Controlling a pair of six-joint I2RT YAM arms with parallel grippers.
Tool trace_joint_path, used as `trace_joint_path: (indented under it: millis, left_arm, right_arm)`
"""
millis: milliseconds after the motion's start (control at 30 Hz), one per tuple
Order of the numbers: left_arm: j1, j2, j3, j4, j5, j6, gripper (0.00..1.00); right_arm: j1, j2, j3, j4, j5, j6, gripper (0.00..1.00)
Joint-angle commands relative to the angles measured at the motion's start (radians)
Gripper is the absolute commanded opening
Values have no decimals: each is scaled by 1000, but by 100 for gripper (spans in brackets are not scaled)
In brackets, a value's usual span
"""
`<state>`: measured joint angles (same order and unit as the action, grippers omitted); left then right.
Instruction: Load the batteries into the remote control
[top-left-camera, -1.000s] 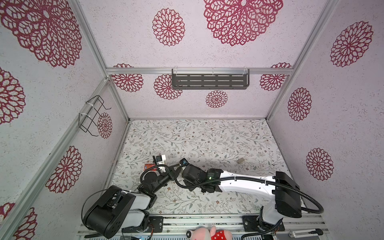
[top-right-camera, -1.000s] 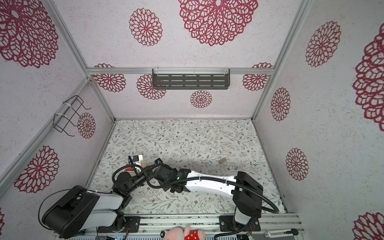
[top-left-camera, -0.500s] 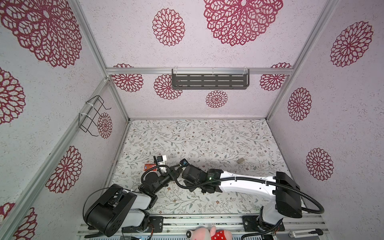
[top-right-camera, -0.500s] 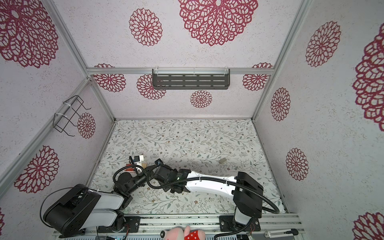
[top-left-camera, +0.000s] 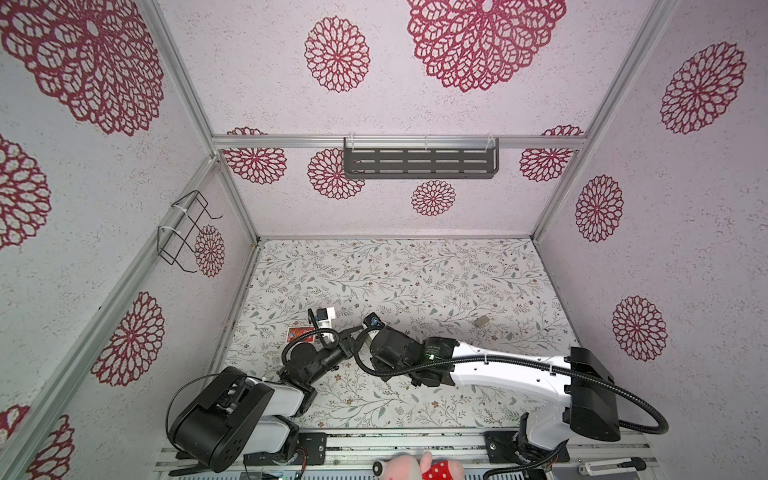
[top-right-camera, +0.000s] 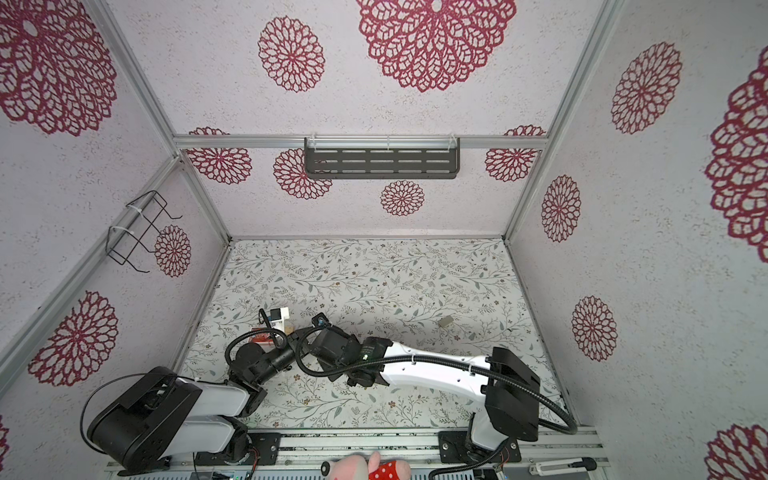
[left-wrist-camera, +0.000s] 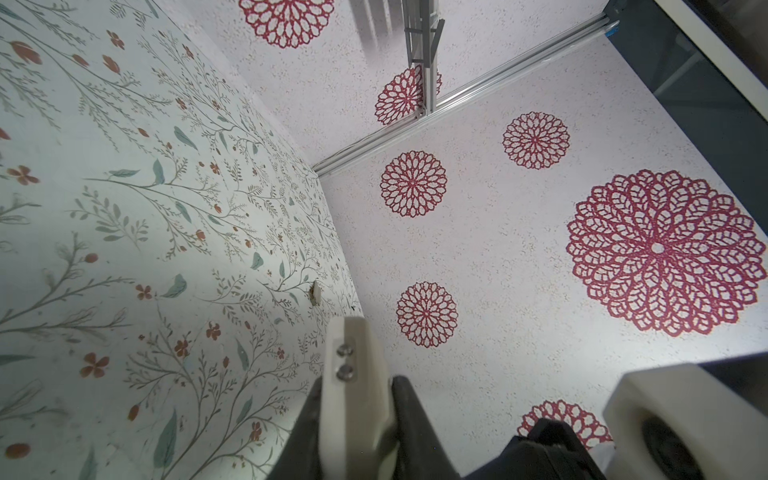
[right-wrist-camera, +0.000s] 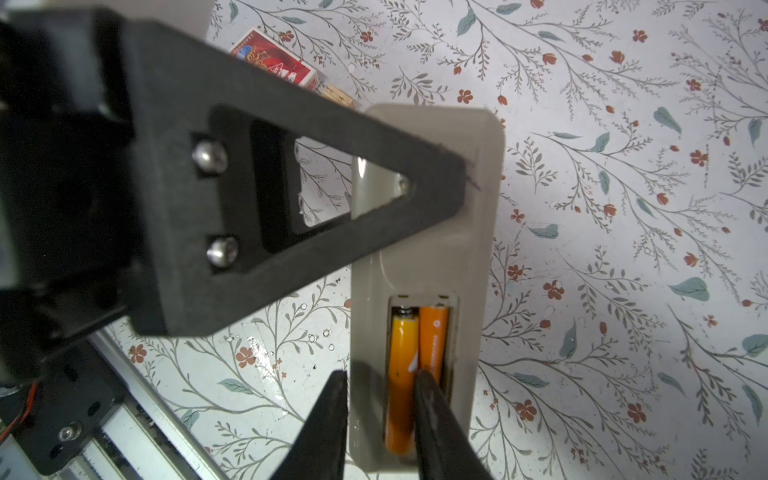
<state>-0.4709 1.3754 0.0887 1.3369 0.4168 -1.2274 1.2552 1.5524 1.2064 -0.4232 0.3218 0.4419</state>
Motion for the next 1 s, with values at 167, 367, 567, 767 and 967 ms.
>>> trace_joint_path:
  millis: [167,367,567,767,967]
  left_arm:
    - [-14,7,43,84,104,-30,0]
    - [-17,18,52,84,133,-34,0]
    - [-16,30,55,84,177,-50,0]
    - [-16,47,69,84,224,-76,0]
    - [-20,60,79,84,260,-98,0]
  right_arm:
    - [-1,-89,-13,34,30,15,36]
    - [-2,-123,-15,32,43,16,39]
    - [-2,-156,-19,27,59,13,47]
    - [-3,-183,-57,37,77,-27,47]
    - [2,-235,-82,48,80,-134,46]
